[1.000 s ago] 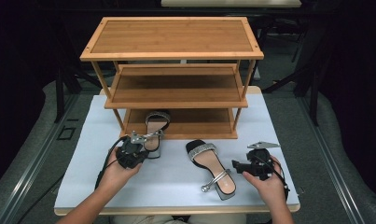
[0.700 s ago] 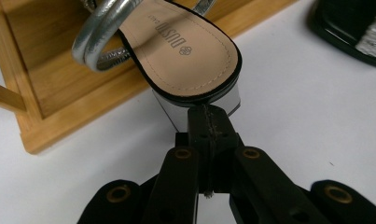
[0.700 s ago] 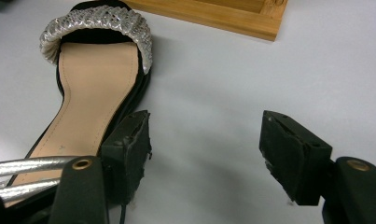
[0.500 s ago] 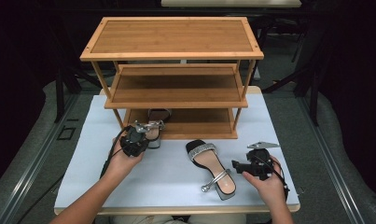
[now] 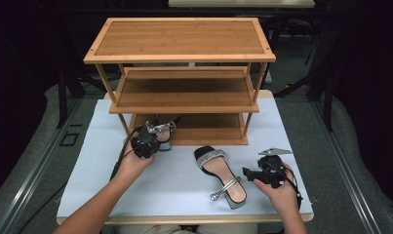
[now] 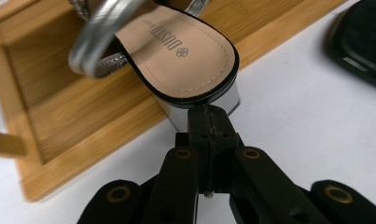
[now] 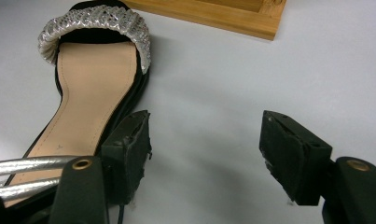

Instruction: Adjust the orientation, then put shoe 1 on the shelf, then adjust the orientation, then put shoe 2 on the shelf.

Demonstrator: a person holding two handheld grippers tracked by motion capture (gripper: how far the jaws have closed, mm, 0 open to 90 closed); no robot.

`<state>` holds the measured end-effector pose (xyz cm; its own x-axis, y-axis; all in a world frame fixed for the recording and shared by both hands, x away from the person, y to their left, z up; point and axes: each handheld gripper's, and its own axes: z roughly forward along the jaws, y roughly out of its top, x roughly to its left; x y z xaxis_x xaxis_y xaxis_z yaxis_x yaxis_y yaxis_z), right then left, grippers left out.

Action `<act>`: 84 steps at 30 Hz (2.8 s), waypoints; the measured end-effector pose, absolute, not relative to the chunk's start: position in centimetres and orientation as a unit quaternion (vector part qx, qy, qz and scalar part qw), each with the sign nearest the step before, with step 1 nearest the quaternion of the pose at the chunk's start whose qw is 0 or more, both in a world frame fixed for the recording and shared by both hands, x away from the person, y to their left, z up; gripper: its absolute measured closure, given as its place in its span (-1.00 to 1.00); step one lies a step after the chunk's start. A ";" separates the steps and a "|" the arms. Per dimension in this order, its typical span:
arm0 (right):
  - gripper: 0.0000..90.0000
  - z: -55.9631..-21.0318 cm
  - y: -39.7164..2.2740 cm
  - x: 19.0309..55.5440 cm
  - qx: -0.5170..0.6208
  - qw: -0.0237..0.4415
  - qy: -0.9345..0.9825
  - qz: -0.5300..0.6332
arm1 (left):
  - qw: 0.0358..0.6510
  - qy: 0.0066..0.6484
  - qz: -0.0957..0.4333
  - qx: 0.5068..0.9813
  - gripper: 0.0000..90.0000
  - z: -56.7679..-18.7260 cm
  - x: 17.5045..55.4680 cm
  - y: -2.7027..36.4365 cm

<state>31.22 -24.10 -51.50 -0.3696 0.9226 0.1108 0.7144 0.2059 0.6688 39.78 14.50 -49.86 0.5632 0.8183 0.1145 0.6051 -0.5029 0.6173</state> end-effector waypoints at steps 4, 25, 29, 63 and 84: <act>-0.26 -51.5 -24.0 31.2 0.538 0.160 0.761 0.326 | 0.260 0.422 0.202 0.844 1.00 -50.2 39.7 14.5; -0.26 -49.0 -21.6 30.3 0.506 0.192 0.778 0.320 | 0.301 0.418 0.156 0.843 0.46 -49.9 37.9 17.9; -0.26 -48.3 -20.3 30.2 0.484 0.205 0.793 0.308 | 0.305 0.415 0.153 0.844 0.39 -49.6 37.4 19.0; -0.33 -47.8 -16.5 32.2 0.451 0.119 0.845 0.263 | 0.315 0.429 0.142 0.835 -0.10 -47.9 37.7 22.3; -0.29 -49.1 -15.1 33.5 0.468 0.074 0.863 0.175 | 0.323 0.428 0.137 0.833 -0.10 -47.7 37.7 22.3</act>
<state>33.52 -15.06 -49.06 -0.5509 0.8338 0.0358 0.7817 0.5005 0.3720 37.72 22.33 -47.70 0.5955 0.8019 -0.0490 0.6251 -0.4242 0.6552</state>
